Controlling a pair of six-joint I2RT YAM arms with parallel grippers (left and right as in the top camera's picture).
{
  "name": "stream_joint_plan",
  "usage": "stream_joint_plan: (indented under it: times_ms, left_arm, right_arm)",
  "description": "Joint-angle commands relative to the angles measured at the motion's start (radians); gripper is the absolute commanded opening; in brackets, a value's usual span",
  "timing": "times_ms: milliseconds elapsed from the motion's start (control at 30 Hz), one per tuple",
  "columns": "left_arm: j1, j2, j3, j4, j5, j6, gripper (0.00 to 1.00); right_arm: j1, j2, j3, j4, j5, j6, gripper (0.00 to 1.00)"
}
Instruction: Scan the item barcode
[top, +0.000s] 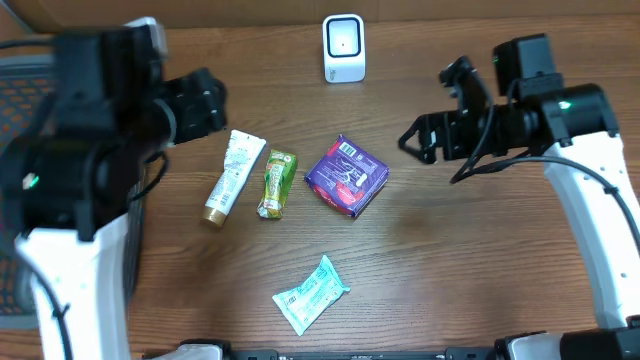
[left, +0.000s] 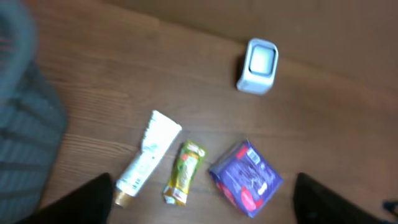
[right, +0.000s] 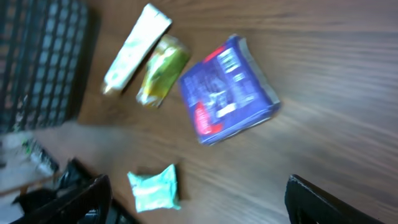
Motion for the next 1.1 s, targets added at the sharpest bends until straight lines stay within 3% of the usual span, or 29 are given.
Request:
stream_joint_plan:
  times_ms: [0,200,667,1067]
  left_arm:
    - [0.06,-0.037,0.019,0.002,-0.035,0.023,0.97]
    - [0.103,-0.043,0.018,-0.005,-0.057,0.022,1.0]
    - [0.103,-0.001,0.018,-0.034,-0.054,0.022,0.99]
    - [0.103,0.016,0.018,-0.035,-0.054,0.022,1.0]
  right_arm:
    - [0.081,-0.003,0.01,0.003,0.02,0.031,0.89]
    - [0.261,-0.002,-0.061,0.04,0.215,0.173,0.89]
    - [0.573,0.019,-0.389,0.26,0.205,0.194,0.9]
    - [0.634,0.272,-0.418,0.32,0.085,0.208,0.78]
